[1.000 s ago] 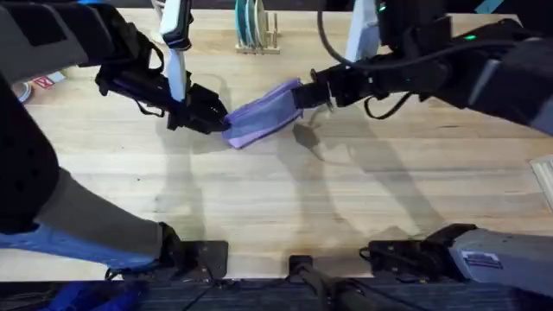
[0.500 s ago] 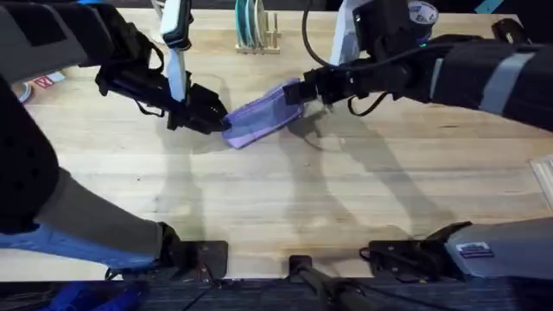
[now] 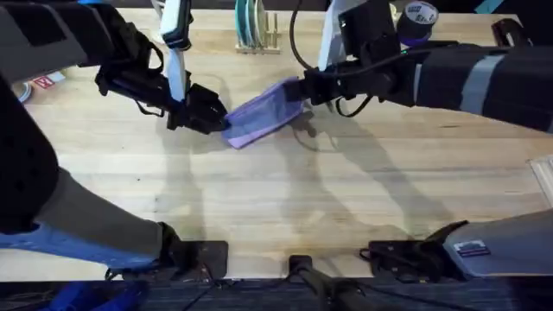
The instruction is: Unzip the bag, pick up the pens from the table one at a time and place them inside, then zip the bag closed.
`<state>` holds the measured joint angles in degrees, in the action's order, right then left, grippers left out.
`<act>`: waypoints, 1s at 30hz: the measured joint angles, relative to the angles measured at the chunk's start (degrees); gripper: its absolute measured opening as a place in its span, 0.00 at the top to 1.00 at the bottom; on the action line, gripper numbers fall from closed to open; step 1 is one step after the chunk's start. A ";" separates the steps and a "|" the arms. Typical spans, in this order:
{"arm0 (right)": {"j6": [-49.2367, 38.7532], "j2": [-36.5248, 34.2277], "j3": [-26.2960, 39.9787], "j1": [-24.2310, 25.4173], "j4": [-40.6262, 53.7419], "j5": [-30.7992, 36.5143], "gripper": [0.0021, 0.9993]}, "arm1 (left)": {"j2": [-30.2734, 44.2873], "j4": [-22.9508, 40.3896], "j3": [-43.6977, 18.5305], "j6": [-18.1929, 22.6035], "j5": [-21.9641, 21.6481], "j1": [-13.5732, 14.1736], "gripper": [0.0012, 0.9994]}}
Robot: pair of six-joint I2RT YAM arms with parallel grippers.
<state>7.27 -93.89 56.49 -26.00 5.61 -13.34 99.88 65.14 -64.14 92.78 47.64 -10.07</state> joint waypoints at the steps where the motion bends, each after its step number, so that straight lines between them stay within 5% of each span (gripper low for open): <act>1: 0.02 0.00 0.02 0.02 -0.18 0.00 0.63 | 0.00 0.00 0.00 0.00 -0.05 -0.04 0.96; 8: 0.00 0.00 0.00 0.02 -0.31 0.36 0.78 | 0.00 0.01 0.00 0.00 -0.14 -0.04 0.96; 30: 0.00 0.75 0.00 0.17 0.59 0.46 0.75 | 0.00 0.17 0.00 0.00 -0.14 -0.04 0.96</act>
<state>7.27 -93.13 56.49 -25.82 6.21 -12.88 99.88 65.32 -64.14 92.77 47.51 -10.11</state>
